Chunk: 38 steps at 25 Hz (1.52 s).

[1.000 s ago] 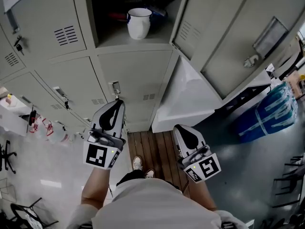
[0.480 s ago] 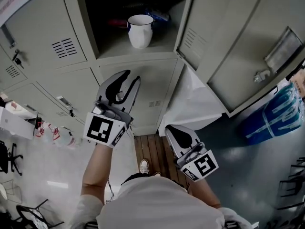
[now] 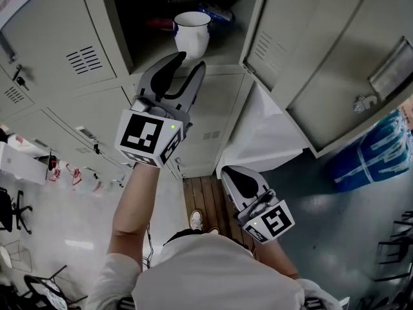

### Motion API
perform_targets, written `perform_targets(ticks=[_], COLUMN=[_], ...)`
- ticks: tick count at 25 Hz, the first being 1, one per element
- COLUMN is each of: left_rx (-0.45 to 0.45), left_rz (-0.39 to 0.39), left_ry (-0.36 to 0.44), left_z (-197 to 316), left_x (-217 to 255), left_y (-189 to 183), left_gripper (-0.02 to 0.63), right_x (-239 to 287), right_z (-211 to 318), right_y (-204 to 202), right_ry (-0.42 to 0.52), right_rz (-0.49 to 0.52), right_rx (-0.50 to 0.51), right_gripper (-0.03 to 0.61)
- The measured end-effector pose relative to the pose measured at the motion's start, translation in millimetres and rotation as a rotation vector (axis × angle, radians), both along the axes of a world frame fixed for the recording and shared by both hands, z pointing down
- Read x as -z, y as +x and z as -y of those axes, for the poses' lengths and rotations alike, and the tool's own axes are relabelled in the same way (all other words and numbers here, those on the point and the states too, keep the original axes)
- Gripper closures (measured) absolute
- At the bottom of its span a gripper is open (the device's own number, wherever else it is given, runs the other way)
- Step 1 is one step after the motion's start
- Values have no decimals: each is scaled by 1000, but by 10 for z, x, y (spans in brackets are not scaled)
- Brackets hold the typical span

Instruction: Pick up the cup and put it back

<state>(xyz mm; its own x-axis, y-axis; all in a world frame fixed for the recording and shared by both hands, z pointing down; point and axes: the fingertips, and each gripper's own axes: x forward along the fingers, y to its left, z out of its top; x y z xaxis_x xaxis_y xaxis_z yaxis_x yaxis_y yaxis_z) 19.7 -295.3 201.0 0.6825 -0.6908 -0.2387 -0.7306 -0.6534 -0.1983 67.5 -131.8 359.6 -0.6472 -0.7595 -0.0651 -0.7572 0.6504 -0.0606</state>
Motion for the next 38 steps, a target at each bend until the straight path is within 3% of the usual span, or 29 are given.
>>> perform_targets(ticks=[12, 19, 30, 38], left_rx=[40, 28, 4, -38], left_rz=[79, 156, 160, 136], left_ry=[-23, -132, -231, -241], left_z=[204, 279, 343, 321], left_x=[126, 52, 43, 42], left_y=[113, 186, 220, 218], left_gripper=[454, 477, 537, 541], right_x=[63, 98, 80, 74], right_z=[75, 81, 34, -8], right_y=[89, 45, 61, 71], right_ry=[16, 31, 24, 23], right_rz=[14, 27, 47, 54], right_rx=[-17, 5, 15, 28], right_gripper=[561, 561, 561, 561])
